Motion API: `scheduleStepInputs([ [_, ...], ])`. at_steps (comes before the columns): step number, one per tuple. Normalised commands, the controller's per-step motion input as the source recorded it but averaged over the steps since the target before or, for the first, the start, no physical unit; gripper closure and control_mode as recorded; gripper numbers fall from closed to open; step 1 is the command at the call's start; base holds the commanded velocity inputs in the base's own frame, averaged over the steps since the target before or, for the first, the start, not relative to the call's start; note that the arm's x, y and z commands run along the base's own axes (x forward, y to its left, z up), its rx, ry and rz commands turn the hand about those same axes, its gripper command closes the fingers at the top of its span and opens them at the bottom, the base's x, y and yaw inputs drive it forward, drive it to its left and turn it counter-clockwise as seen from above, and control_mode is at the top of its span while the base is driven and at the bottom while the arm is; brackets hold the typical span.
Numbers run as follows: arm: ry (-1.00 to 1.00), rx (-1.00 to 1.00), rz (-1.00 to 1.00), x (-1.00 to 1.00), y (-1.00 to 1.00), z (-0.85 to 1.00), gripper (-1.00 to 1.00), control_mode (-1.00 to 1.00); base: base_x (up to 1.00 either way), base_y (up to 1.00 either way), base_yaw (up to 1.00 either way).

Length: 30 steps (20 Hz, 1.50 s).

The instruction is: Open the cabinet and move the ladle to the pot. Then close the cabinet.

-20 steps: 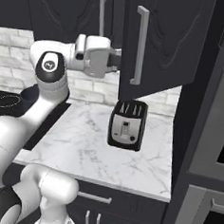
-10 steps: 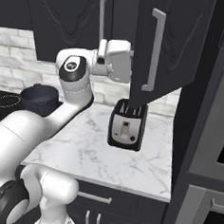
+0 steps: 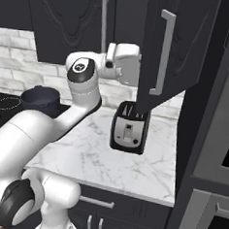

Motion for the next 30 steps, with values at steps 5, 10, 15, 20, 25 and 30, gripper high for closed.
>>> scheduleStepInputs([
  [5, -0.11, 0.16, 0.0, 0.0, 0.3, 0.19, -1.0, -1.0, 0.0, 0.0, 0.0],
  [10, -0.19, 0.19, 0.11, 0.13, 0.57, 0.21, -1.0, -1.0, 0.0, 0.0, 0.0],
  [15, -0.25, 0.15, 0.23, 0.03, 0.56, 0.07, -1.0, -1.0, 0.0, 0.0, 0.0],
  [20, -0.33, 0.19, 0.19, 0.0, 0.39, 0.06, -1.0, -1.0, 0.0, 0.0, 0.0],
  [25, -0.19, 0.21, 0.21, 0.0, 0.15, 0.16, -1.0, -1.0, 0.0, 0.0, 0.0],
  [30, -0.05, 0.15, 0.27, 0.0, 0.08, 0.14, -1.0, -1.0, 0.0, 0.0, 0.0],
])
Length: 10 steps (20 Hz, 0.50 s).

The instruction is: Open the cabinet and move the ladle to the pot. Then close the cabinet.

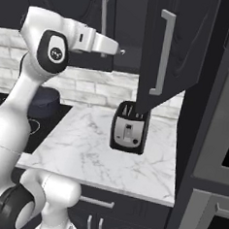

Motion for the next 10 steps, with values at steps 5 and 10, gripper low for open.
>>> scheduleStepInputs([
  [5, 0.0, 0.02, 0.31, 0.0, 0.29, 0.0, -1.0, -1.0, 0.0, 0.0, 0.0],
  [10, 0.0, 0.0, 0.3, 0.0, 0.3, 0.0, -1.0, -1.0, 0.0, 0.0, 0.0],
])
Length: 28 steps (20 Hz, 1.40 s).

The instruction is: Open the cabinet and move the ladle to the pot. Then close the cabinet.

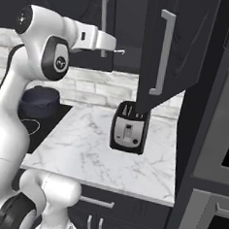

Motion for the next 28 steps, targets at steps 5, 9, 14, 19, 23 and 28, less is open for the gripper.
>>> scheduleStepInputs([
  [5, 0.0, 0.0, 0.19, 0.03, 0.28, 0.0, -1.0, -1.0, 0.0, 0.0, 0.0],
  [9, 0.0, 0.02, 0.1, 0.18, 0.22, 0.0, -1.0, -1.0, 0.0, 0.0, 0.0],
  [14, 0.0, 0.1, 0.09, 0.2, 0.17, 0.0, -1.0, -1.0, 0.0, 0.0, 0.0],
  [19, 0.0, 0.13, 0.07, 0.15, 0.11, 0.0, -1.0, -1.0, 0.0, 0.0, 0.0],
  [23, 0.0, 0.06, 0.07, 0.32, 0.0, 0.0, -1.0, -1.0, 0.0, 0.0, 0.0],
  [28, 0.0, 0.03, 0.05, 0.32, 0.0, 0.0, -1.0, -1.0, 0.0, 0.0, 0.0],
])
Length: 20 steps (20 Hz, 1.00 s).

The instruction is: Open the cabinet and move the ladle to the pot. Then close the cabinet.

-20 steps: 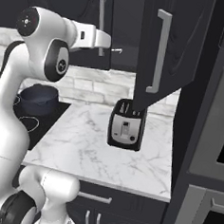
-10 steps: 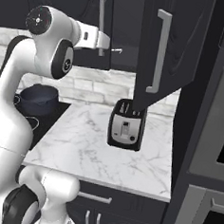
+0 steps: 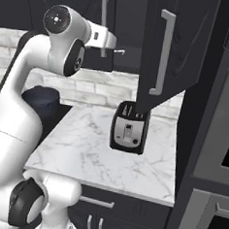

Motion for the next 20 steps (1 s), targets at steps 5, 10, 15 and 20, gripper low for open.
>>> scheduleStepInputs([
  [5, 0.04, 0.03, 0.05, 0.4, 0.0, 0.0, -1.0, -1.0, 0.0, 0.0, 0.0],
  [10, 0.04, 0.01, 0.03, 0.48, 0.0, -0.03, -1.0, -1.0, 0.0, 0.0, 0.0],
  [15, 0.01, 0.01, 0.03, 0.39, 0.0, 0.0, -1.0, -1.0, 0.0, 0.0, 0.0],
  [20, 0.0, 0.02, 0.04, 0.34, 0.0, -0.05, -1.0, -1.0, 0.0, 0.0, 0.0],
])
